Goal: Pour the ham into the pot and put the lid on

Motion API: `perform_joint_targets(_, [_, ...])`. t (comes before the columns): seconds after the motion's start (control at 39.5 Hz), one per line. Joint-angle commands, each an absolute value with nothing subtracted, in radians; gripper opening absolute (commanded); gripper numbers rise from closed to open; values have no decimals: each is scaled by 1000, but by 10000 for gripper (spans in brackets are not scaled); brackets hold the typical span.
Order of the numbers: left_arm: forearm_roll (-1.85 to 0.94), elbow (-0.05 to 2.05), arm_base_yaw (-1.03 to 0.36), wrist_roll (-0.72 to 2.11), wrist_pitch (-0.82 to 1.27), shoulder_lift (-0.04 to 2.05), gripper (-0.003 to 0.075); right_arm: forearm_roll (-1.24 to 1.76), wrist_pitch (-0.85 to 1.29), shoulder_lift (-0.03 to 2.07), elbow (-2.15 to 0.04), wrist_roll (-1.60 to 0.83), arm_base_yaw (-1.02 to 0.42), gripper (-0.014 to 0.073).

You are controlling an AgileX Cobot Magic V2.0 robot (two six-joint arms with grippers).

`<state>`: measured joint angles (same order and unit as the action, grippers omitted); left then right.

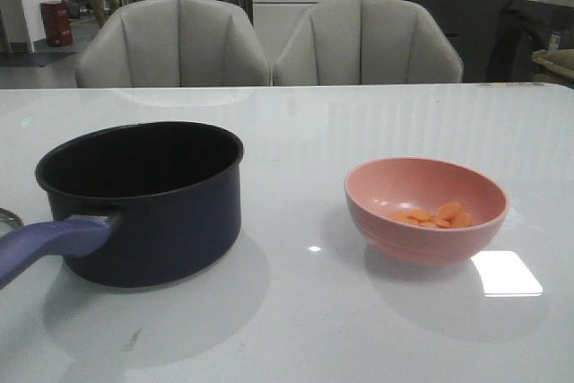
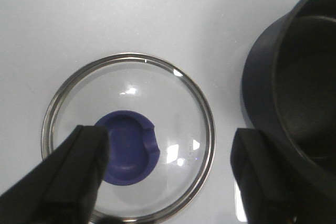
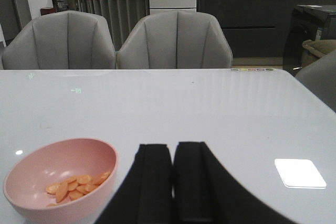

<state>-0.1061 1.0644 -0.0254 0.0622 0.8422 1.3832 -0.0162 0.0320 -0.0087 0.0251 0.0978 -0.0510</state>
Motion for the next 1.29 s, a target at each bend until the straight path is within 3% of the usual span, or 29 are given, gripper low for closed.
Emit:
perform_joint_targets(0.0, [-110, 1030, -41, 64, 762, 1233, 512, -28, -51, -29, 36, 95, -48, 151])
perform_joint_targets(0.53, [-162, 600, -61, 64, 467, 480, 512, -28, -51, -28, 36, 95, -48, 151])
perform_joint_targets(0.73, [-127, 459, -149, 64, 355, 271, 512, -28, -50, -28, 36, 95, -48, 151])
perform_joint_targets(1.14, [-117, 338, -268, 64, 208, 136, 512, -28, -63, -28, 36, 95, -48, 151])
perform_joint_targets(1.27, [-117, 335, -287, 64, 208, 136, 512, -35, -163, -28, 36, 74, -48, 151])
